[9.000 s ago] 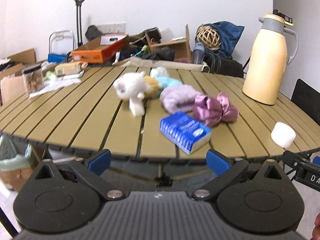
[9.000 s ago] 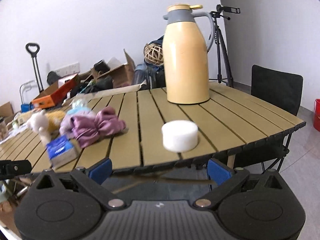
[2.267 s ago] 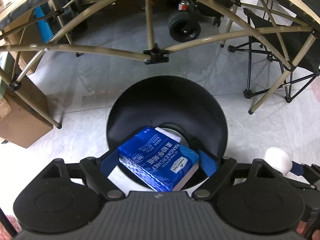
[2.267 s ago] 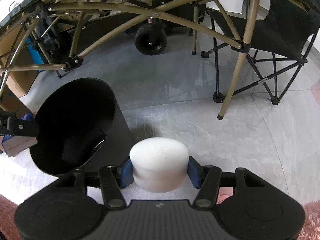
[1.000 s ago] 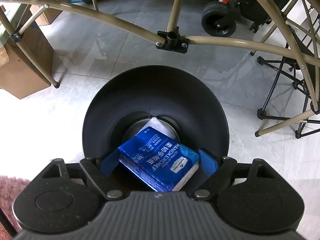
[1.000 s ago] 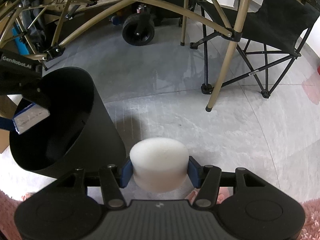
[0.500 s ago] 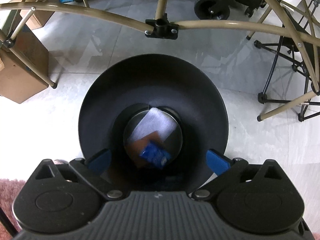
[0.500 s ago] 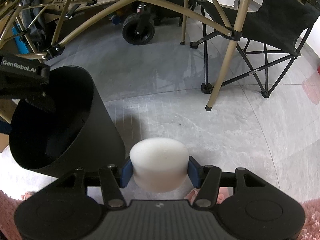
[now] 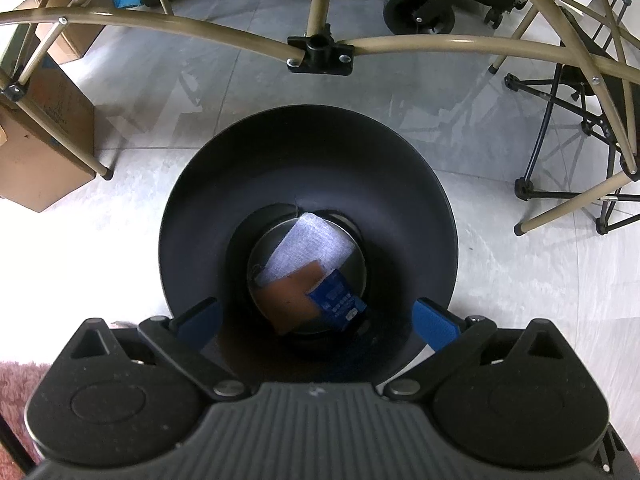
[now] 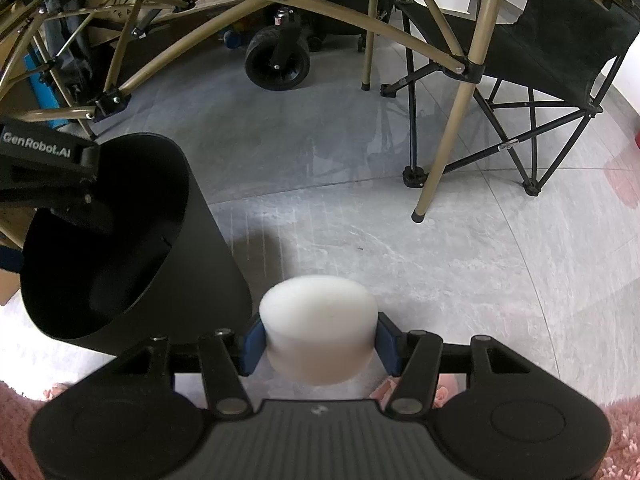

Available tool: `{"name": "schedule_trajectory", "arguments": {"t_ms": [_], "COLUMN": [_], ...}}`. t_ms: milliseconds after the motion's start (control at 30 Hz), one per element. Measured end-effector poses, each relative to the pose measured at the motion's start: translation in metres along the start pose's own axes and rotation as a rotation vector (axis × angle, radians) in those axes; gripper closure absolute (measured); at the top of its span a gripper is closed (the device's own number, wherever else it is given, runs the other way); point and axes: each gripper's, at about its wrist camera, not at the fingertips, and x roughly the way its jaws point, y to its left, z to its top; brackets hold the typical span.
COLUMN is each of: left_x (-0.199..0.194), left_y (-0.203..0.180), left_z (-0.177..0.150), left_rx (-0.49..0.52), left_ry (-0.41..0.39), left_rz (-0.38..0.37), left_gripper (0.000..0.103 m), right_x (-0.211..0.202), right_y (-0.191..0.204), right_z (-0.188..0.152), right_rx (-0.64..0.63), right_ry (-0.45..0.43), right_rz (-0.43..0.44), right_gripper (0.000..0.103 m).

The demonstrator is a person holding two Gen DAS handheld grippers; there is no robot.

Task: Collect trash
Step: 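Withdraw the left tool while the right tool moves the foam cylinder over the bin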

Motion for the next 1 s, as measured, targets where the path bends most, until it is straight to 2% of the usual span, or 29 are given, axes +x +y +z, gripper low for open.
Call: {"name": "schedule_trajectory", "arguments": {"t_ms": [333,700,1000], "left_x": [-0.011,-0.019,-0.017], "left_y": [0.025,0.065,0.105], "left_z": [-0.001,-0.005,-0.008], "left_rx": [-0.006,-0.037,-0.090], "left_ry": [-0.046,-0.074,-0.070], "left_rz": [0.031,0.067,0.102], "left_gripper": [0.000,0.000,0.000], "right_x": [-0.014,-0.033,-0.028], "right_y": [0.015,0.054,0.094], "right_z": [0.012,0.035,0.052], "right_rx": [-0.004,-0.046,-0.092], "right_ry": [-0.033,-0.085,-0.016], "right_rz": [0.048,0.133,0.217], "right_gripper": [0.047,0.047,0.047]}}
